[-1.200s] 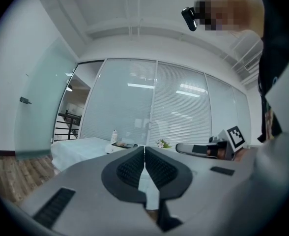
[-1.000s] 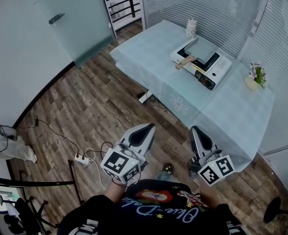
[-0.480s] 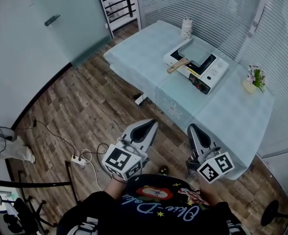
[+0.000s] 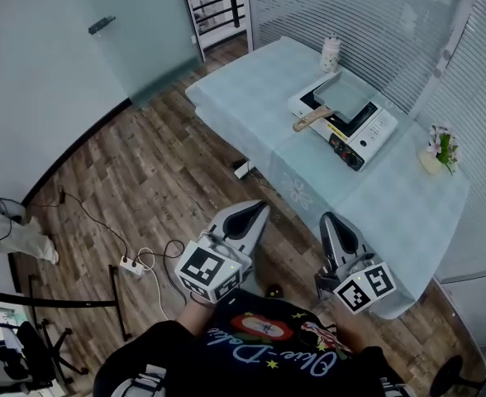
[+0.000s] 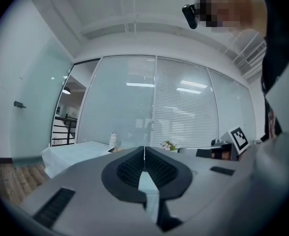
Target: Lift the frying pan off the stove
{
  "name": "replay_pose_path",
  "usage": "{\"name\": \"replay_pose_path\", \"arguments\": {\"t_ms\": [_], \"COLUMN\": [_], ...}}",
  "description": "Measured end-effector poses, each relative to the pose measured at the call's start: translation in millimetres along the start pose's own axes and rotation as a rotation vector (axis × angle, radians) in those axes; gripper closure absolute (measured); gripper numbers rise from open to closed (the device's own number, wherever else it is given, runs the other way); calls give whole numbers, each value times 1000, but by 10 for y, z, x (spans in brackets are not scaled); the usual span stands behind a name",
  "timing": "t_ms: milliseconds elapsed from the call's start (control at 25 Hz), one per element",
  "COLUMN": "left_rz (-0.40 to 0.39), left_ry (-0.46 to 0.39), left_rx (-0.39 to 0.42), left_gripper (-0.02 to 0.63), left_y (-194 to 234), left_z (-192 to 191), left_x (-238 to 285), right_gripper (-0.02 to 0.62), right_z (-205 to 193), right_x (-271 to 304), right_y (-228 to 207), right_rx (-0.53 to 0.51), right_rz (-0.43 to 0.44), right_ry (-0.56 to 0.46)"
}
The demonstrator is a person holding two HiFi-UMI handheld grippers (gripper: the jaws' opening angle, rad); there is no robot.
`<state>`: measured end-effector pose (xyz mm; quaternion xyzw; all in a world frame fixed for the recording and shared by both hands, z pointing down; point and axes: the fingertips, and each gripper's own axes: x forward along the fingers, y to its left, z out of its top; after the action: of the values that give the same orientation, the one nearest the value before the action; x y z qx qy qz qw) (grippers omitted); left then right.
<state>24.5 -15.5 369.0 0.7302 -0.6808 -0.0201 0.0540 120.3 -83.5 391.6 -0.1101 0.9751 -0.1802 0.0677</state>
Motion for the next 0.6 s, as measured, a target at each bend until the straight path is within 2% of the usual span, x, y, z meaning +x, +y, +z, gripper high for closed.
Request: {"name": "replay_pose_path", "arguments": {"t_ms": [320, 600], "left_rz": [-63, -95], "left_ry": [-13, 4], "left_rx": [-29, -29], "left_gripper": [598, 599], "left_y": [249, 679], "left_z": [81, 103], "left_x": [425, 686], "right_gripper": [594, 594], "right_z": [51, 80], "right_x": [310, 820], "right_y": [-157, -249], "right_rx": [11, -3], "right_rz": [-27, -15], "right_ry": [2, 25]}}
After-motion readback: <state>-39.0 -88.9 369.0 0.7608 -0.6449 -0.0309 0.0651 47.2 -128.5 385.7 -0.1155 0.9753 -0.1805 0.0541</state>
